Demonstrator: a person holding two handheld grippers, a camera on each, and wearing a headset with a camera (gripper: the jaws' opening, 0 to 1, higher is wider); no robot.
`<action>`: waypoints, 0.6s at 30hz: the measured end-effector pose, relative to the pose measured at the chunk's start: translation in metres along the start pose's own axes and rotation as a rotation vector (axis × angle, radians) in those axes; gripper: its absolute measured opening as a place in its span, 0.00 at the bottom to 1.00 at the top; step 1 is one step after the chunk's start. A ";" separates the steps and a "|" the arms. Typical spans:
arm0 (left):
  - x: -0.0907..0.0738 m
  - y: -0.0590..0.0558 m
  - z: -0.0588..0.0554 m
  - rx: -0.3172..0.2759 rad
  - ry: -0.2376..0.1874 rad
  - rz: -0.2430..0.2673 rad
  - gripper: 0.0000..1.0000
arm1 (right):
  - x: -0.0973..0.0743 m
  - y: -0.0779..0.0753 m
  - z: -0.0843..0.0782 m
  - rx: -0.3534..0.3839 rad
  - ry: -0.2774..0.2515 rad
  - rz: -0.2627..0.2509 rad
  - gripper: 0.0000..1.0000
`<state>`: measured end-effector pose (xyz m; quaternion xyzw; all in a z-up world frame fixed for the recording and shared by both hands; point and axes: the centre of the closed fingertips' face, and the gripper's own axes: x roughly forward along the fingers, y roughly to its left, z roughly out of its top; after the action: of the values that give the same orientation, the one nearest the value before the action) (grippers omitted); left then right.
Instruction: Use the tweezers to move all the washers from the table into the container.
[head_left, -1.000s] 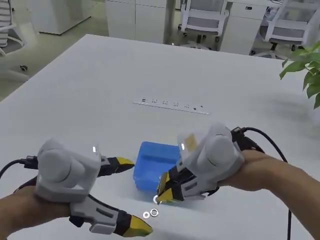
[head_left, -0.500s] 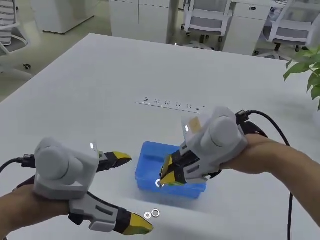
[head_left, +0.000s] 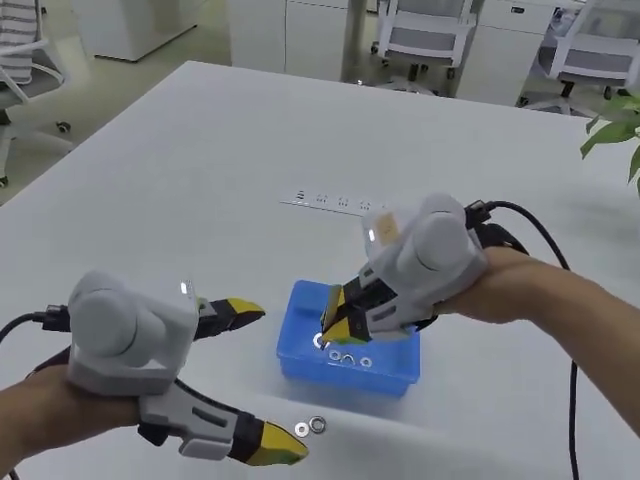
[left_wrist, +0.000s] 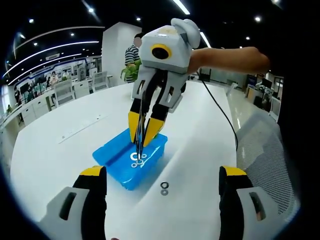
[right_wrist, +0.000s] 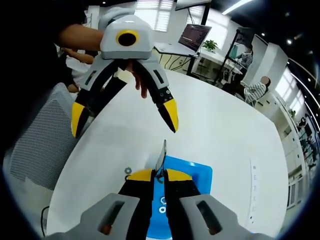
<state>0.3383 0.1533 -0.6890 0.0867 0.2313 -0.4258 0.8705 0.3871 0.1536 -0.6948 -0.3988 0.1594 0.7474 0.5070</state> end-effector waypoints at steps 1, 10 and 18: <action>0.000 0.000 0.000 0.000 0.002 0.001 0.99 | 0.001 -0.001 -0.001 -0.003 0.004 -0.001 0.08; 0.002 0.003 -0.002 0.002 0.009 0.001 0.99 | 0.015 -0.013 -0.009 -0.008 0.017 0.002 0.08; 0.004 0.009 0.000 0.005 0.008 0.003 0.98 | 0.027 -0.019 -0.014 -0.011 0.033 0.010 0.08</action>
<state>0.3473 0.1562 -0.6915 0.0909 0.2337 -0.4245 0.8700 0.4054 0.1706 -0.7211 -0.4129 0.1657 0.7440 0.4986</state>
